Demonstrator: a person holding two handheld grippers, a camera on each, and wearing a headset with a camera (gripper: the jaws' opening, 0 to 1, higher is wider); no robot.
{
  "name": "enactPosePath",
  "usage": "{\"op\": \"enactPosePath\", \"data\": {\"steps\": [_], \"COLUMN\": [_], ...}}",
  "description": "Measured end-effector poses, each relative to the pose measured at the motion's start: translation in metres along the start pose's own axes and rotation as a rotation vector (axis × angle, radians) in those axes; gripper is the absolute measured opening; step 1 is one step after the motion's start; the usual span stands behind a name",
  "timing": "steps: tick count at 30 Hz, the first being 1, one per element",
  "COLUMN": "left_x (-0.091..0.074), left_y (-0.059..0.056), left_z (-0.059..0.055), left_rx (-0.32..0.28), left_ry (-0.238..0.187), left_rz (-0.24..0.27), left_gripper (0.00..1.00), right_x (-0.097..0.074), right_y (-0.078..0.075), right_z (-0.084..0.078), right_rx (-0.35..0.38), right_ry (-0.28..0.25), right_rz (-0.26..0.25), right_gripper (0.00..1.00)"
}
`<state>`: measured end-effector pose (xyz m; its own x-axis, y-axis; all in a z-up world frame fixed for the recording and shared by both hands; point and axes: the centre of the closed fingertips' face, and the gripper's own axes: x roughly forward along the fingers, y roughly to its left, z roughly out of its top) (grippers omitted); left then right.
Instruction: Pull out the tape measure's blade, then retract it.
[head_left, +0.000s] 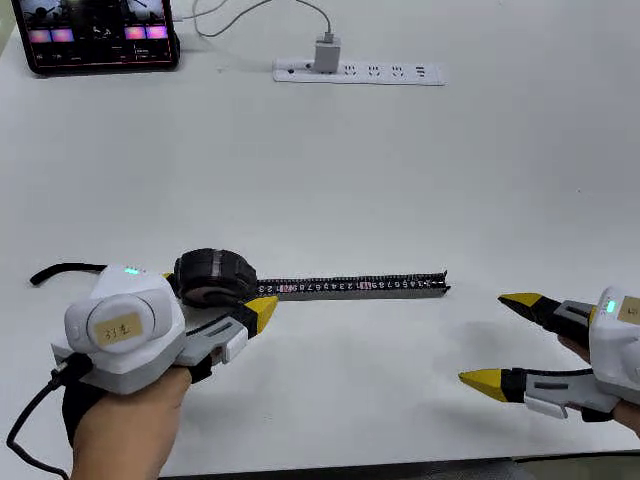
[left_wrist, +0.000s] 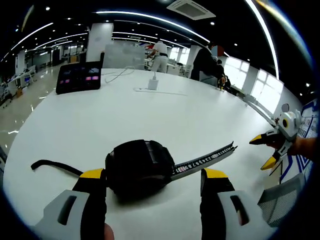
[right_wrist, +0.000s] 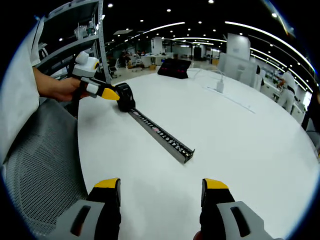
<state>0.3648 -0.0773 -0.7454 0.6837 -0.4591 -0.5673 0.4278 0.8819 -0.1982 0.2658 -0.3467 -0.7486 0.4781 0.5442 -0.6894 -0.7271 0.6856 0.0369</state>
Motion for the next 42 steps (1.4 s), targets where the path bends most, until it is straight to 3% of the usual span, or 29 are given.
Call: {"op": "enactPosePath", "data": {"steps": [10,17,30,42], "left_x": [0.007,0.009,0.016,0.019], "left_y": [0.004,0.008,0.016,0.018], "left_z": [0.002,0.002,0.003,0.000], "left_rx": [-0.051,-0.080,-0.138,-0.100], "left_ry": [-0.005,-0.003,-0.008,0.009], "left_rz": [0.062,0.106,0.154,0.185], "left_gripper": [0.71,0.69,0.64,0.62], "right_x": [0.007,0.011,0.023,0.035], "right_y": [-0.019,-0.030,-0.037,-0.044], "right_z": [0.009,0.014,0.015,0.020], "right_rx": [-0.101,-0.133,-0.207,-0.248], "right_ry": [0.051,0.066,0.104,0.130], "right_rz": [0.056,0.080,0.130,0.165], "right_gripper": [0.54,0.50,0.41,0.39]}}
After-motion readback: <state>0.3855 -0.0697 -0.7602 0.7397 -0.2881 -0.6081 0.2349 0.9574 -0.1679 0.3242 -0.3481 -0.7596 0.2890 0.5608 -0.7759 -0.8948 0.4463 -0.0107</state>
